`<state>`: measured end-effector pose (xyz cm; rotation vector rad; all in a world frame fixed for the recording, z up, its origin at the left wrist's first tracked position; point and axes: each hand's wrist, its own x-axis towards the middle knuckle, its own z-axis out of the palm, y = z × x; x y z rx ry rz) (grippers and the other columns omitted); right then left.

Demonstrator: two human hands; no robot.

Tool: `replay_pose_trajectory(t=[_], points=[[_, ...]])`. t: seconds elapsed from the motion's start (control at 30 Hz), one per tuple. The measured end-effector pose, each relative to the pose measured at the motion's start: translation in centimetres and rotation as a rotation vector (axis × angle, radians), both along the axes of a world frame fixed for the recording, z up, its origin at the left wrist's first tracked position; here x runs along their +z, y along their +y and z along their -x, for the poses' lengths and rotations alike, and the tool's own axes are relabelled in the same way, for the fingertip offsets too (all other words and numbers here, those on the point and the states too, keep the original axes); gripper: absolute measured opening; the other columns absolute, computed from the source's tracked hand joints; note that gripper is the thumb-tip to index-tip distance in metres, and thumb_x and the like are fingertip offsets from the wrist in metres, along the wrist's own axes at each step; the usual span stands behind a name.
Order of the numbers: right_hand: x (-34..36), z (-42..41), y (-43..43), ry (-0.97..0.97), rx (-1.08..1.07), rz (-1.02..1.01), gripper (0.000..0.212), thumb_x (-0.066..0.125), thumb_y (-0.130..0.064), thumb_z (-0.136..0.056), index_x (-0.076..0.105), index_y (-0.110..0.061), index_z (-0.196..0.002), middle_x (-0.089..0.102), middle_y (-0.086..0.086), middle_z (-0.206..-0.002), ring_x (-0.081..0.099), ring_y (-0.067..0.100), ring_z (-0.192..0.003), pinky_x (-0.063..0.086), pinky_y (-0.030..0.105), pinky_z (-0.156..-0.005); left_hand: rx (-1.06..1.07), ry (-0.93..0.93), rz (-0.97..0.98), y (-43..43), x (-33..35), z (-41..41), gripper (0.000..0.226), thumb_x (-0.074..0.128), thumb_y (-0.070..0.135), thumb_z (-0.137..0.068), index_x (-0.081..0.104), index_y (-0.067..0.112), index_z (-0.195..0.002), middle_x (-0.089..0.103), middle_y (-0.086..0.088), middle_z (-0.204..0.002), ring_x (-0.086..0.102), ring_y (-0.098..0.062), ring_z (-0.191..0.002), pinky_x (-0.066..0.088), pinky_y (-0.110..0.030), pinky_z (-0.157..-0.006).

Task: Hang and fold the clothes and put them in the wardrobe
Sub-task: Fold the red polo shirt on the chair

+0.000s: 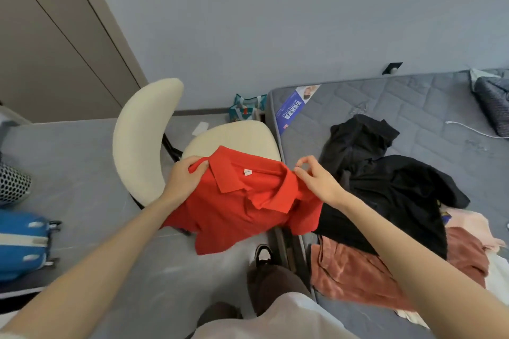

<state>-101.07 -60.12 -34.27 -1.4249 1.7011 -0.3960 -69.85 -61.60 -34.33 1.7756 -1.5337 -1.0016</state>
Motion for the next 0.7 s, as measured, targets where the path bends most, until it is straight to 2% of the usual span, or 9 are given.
replay_pose_trajectory(t=[0.1,0.13,0.2,0.27,0.33,0.37,0.5,0.6,0.7], points=[[-0.5,1.2,-3.3,0.137,0.257,-0.025,0.044,0.063,-0.059,-0.081,0.047,-0.045,-0.120,0.046,-0.005,-0.097,0.052,0.015,-0.090,0.039,0.031,-0.089,0.080,-0.019,-0.017,-2.1,-1.2,0.7,0.022,0.053,0.017,-0.096,0.068,0.008,-0.110,0.064,0.003,-0.103,0.054,-0.010,-0.096,0.033,-0.010,-0.075],[-0.8,1.5,-4.5,0.237,0.340,0.012,0.048,0.065,-0.057,-0.080,0.049,-0.041,-0.122,0.044,-0.005,-0.098,0.052,0.016,-0.091,0.040,0.033,-0.091,0.100,-0.019,-0.018,-2.9,-1.5,0.9,0.023,0.053,0.016,-0.097,0.068,0.007,-0.111,0.063,0.002,-0.103,0.053,-0.010,-0.096,0.033,-0.009,-0.076],[-1.5,1.7,-6.6,0.350,0.412,0.091,0.033,0.061,-0.044,-0.089,0.058,-0.027,-0.117,0.044,-0.003,-0.092,0.053,0.022,-0.089,0.041,0.037,-0.090,0.129,-0.015,-0.024,-4.2,-2.1,1.1,0.022,0.053,0.016,-0.097,0.067,0.007,-0.110,0.062,0.004,-0.100,0.053,-0.011,-0.095,0.033,-0.004,-0.071],[-2.1,1.4,-8.6,0.344,0.393,0.090,0.021,0.050,-0.038,-0.097,0.061,-0.021,-0.094,0.051,0.002,-0.087,0.057,0.029,-0.089,0.041,0.039,-0.086,0.124,-0.014,-0.026,-5.5,-2.8,1.0,0.021,0.053,0.016,-0.097,0.068,0.008,-0.109,0.062,0.005,-0.098,0.055,-0.010,-0.092,0.034,-0.001,-0.067],[-2.9,0.9,-10.7,0.341,0.374,0.061,0.032,0.042,-0.039,-0.100,0.050,-0.025,-0.073,0.061,0.003,-0.083,0.059,0.030,-0.088,0.041,0.040,-0.085,0.119,-0.011,-0.050,-7.2,-3.6,0.7,0.020,0.053,0.019,-0.097,0.068,0.011,-0.107,0.064,0.006,-0.097,0.057,-0.009,-0.091,0.036,0.000,-0.068],[-3.4,0.8,-11.9,0.339,0.356,0.038,0.034,0.040,-0.041,-0.101,0.050,-0.026,-0.072,0.065,0.002,-0.083,0.060,0.030,-0.089,0.040,0.040,-0.087,0.120,-0.010,-0.067,-8.2,-4.2,0.5,0.020,0.053,0.021,-0.097,0.068,0.013,-0.107,0.064,0.006,-0.097,0.057,-0.008,-0.090,0.036,-0.001,-0.069],[-6.4,-0.3,-16.7,0.388,0.305,0.002,0.037,0.035,-0.043,-0.102,0.064,-0.020,-0.100,0.070,0.006,-0.100,0.059,0.031,-0.101,0.032,0.037,-0.088,0.118,0.000,-0.109,-12.9,-7.0,-0.5,0.014,0.053,0.024,-0.096,0.067,0.024,-0.101,0.065,0.012,-0.094,0.058,0.001,-0.084,0.037,-0.002,-0.069],[-8.8,-1.7,-20.4,0.414,0.237,0.034,0.036,0.036,-0.042,-0.102,0.064,-0.019,-0.100,0.070,0.010,-0.101,0.059,0.036,-0.102,0.030,0.037,-0.083,0.107,0.037,-0.164,-16.7,-9.6,-1.4,0.016,0.052,0.024,-0.097,0.067,0.026,-0.102,0.065,0.014,-0.095,0.060,-0.006,-0.092,0.039,-0.009,-0.074],[-11.3,-2.9,-23.8,0.444,0.164,0.025,0.036,0.038,-0.043,-0.101,0.067,-0.022,-0.106,0.070,0.012,-0.101,0.060,0.037,-0.103,0.032,0.038,-0.086,0.067,0.019,-0.213,-20.3,-12.2,-2.2,0.018,0.051,0.023,-0.098,0.068,0.025,-0.103,0.064,0.016,-0.095,0.059,-0.006,-0.093,0.038,-0.007,-0.073]])
